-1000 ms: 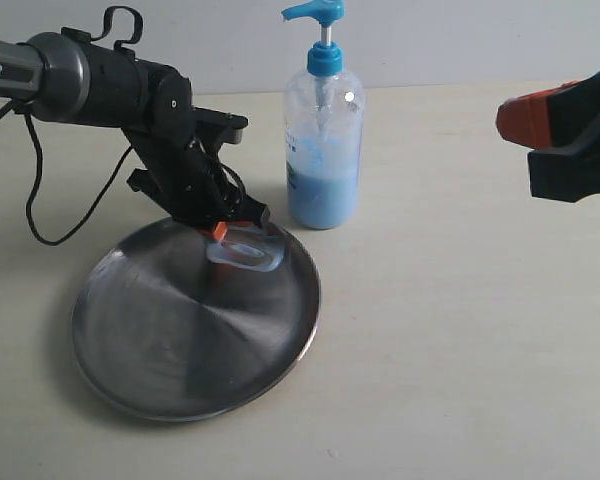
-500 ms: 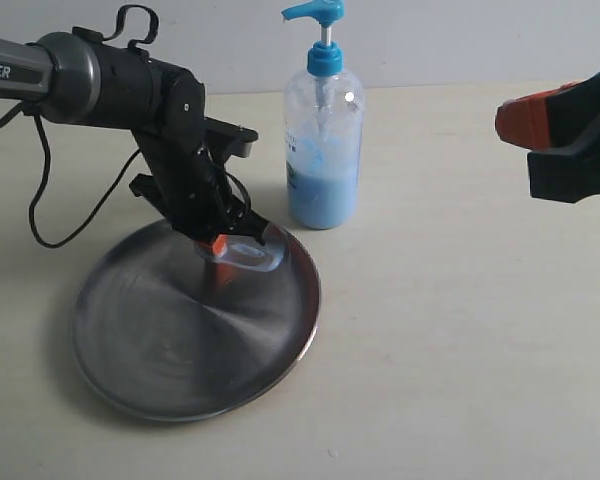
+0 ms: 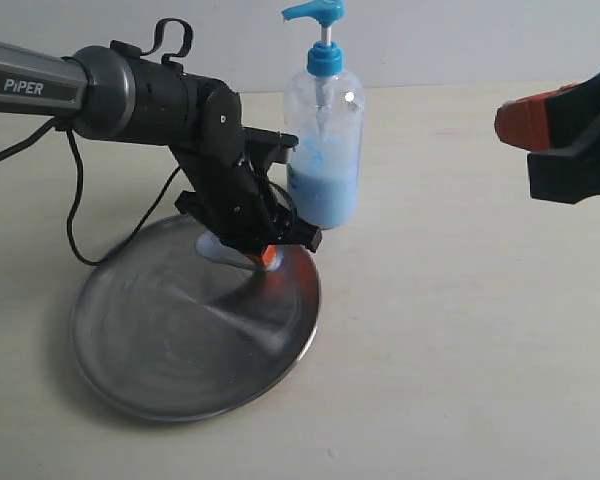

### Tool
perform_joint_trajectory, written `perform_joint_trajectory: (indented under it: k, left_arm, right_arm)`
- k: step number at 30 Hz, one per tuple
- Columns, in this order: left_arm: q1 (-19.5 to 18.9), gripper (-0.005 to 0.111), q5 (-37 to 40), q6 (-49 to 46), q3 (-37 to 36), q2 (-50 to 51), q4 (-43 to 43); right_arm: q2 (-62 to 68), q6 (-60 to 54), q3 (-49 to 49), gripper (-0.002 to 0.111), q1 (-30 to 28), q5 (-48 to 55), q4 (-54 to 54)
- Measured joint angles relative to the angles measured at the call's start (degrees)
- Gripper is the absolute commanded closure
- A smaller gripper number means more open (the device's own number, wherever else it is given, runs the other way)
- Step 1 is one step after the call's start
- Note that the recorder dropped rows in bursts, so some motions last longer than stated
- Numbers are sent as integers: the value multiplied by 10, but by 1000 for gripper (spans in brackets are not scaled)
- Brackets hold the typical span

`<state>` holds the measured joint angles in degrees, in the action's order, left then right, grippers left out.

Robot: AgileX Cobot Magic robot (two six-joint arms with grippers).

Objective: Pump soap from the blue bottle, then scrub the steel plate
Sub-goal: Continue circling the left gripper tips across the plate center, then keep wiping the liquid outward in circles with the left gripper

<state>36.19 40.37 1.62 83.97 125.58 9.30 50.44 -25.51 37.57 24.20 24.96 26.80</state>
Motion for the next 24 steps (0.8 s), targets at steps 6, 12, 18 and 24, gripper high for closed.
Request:
perform_joint_trajectory:
  k: [6, 12, 18, 24]
  left_arm:
    - [0, 107, -16, -43, -1, 2, 59]
    - [0, 107, -27, -55, -1, 3, 51]
    - [-17, 107, -31, -55, -1, 3, 25]
    - [-53, 107, -28, -46, -1, 3, 21]
  right_arm:
    - [0, 0, 0, 108, 0, 1, 1]
    - [0, 0, 0, 108, 0, 2, 4]
    - [0, 0, 0, 108, 0, 3, 4]
    - [0, 0, 0, 108, 0, 3, 4]
